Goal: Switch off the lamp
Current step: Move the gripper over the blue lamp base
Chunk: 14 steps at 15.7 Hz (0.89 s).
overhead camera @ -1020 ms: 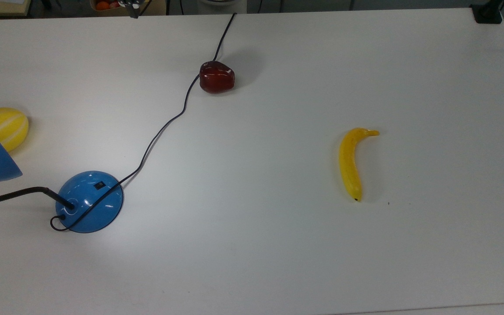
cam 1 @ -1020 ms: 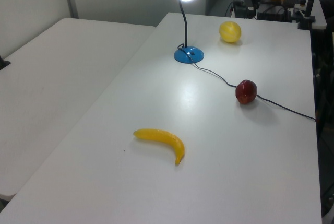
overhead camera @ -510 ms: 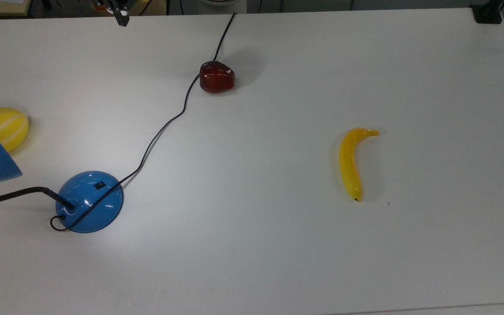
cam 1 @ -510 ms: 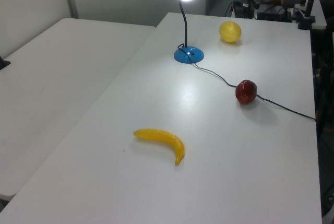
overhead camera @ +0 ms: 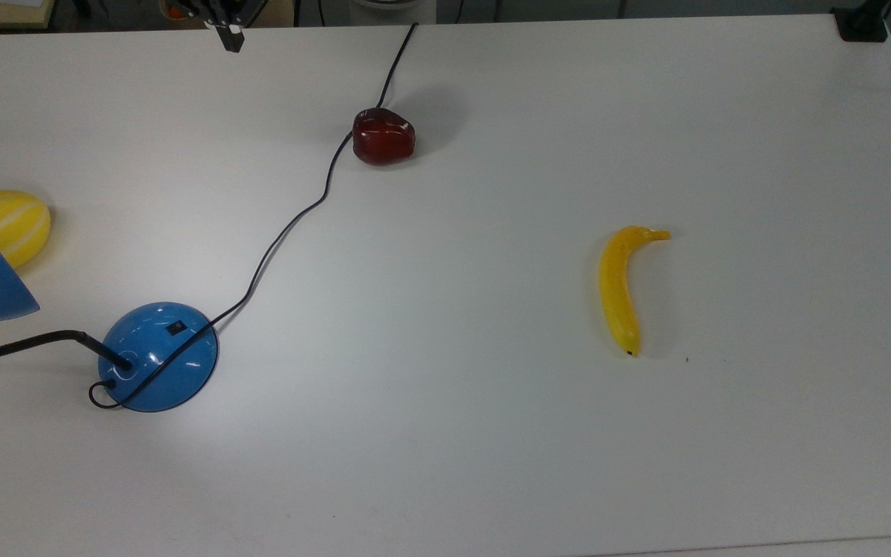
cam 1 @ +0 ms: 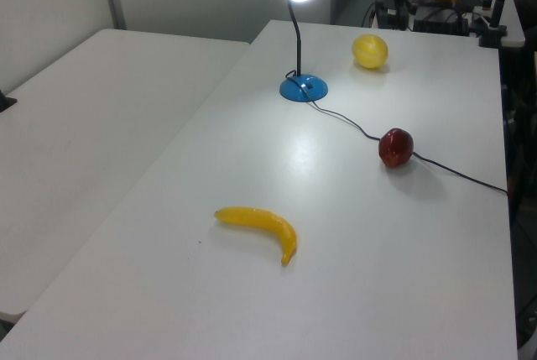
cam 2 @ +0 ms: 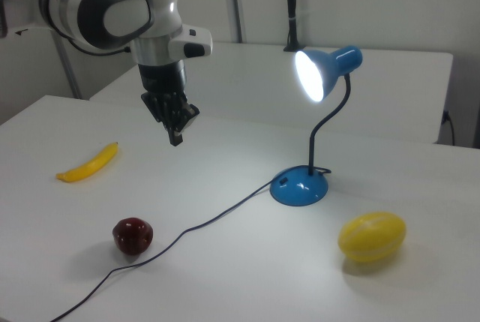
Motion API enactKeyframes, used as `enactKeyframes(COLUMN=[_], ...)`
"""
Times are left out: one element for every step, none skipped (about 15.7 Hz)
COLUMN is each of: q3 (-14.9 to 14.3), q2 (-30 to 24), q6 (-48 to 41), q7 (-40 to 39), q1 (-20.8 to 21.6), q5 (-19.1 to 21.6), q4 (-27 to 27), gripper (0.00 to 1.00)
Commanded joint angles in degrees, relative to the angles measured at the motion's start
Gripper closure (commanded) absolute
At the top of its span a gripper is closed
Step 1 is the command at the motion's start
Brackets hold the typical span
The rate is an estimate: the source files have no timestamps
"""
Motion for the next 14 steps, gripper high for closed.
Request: enactKeyframes(q3=[-1.92,-2.01,-1.58,-1.4,-1.4,-1.49,-1.83,-2.01,-2.1,-2.45,-3.24,-3.77,-3.95,-4.56], q2=[0.46,0.46,0.55,0.29,0.02,-0.07,0.02,0.11,0.63,1.33,2.47,3.87,5.37,6.86], q6=[1.18,1.27,1.18,0.92,1.18,1.44,2.23,5.02,8.44,11.35,13.55,15.14,17.42,20.23], q7=[1.51,1.6,1.6,2.21,3.52,4.14,4.15,4.15,4.15,4.15,4.15,4.15,4.15,4.24], q1=[1.19,1.19,1.19,1.28,1.28,1.02,0.84,0.41,-0.03,-0.65,-0.83,-0.83,-0.92,-0.83], q5=[0.93,1.02,1.11,1.11,1.02,1.11,1.02,1.02,1.02,0.94,0.59,0.5,0.5,0.5], q4=[-0.2,-0.2,-0.2,-0.37,-0.38,-0.12,0.06,0.06,-0.2,-0.37,-0.9,-1.16,-1.17,-1.17], gripper=[1.0,1.0,1.0,1.0,1.0,1.0,1.0,1.0,1.0,1.0,1.0,1.0,1.0,1.0])
